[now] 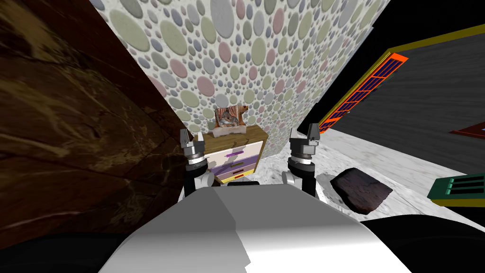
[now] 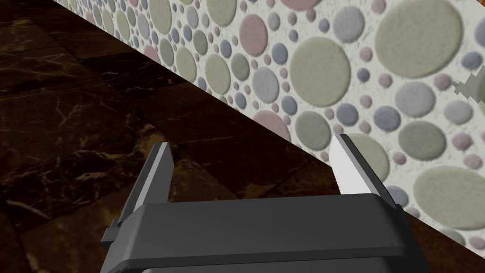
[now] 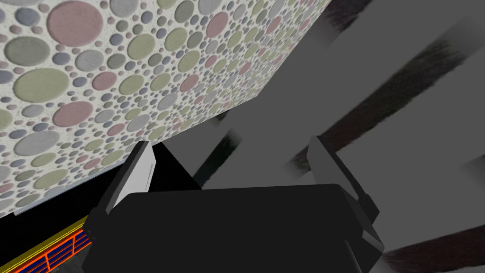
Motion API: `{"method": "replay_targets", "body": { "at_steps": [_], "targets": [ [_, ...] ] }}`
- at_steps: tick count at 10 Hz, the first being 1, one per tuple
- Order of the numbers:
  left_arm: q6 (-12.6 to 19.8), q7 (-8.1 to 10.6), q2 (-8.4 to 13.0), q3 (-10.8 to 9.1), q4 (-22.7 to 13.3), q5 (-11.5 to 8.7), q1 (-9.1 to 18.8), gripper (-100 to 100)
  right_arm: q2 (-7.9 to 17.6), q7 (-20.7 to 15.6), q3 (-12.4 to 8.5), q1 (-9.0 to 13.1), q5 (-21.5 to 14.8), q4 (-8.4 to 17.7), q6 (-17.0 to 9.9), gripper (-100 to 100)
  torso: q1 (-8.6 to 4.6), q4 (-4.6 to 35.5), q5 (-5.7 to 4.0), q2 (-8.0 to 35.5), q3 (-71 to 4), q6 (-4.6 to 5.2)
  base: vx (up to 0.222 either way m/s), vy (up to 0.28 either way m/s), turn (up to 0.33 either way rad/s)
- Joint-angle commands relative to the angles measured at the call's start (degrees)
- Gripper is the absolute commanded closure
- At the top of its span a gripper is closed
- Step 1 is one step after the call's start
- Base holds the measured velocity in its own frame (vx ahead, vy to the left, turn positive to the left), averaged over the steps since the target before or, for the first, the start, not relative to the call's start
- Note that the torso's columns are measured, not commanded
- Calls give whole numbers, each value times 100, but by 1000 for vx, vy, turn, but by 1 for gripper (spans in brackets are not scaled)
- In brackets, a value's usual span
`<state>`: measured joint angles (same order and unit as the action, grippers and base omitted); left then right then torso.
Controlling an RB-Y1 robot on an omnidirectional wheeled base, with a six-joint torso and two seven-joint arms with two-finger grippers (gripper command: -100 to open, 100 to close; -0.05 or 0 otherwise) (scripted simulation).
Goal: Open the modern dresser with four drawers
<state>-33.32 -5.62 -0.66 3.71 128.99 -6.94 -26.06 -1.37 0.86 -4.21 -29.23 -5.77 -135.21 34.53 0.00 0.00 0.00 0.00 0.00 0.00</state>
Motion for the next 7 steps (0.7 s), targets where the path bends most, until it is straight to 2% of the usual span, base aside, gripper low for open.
{"method": "replay_targets", "body": {
  "at_steps": [1,7],
  "targets": [
    [0,0,0,0,0,0,0,0,0,0,0,0,0,0,0,0,0,235,0,232,-467,0,0,0,0],
    [0,0,0,0,1,0,0,0,0,0,0,0,0,-2,0,0,0,2691,0,2693,-5381,0,0,0,0]
  ]
}}
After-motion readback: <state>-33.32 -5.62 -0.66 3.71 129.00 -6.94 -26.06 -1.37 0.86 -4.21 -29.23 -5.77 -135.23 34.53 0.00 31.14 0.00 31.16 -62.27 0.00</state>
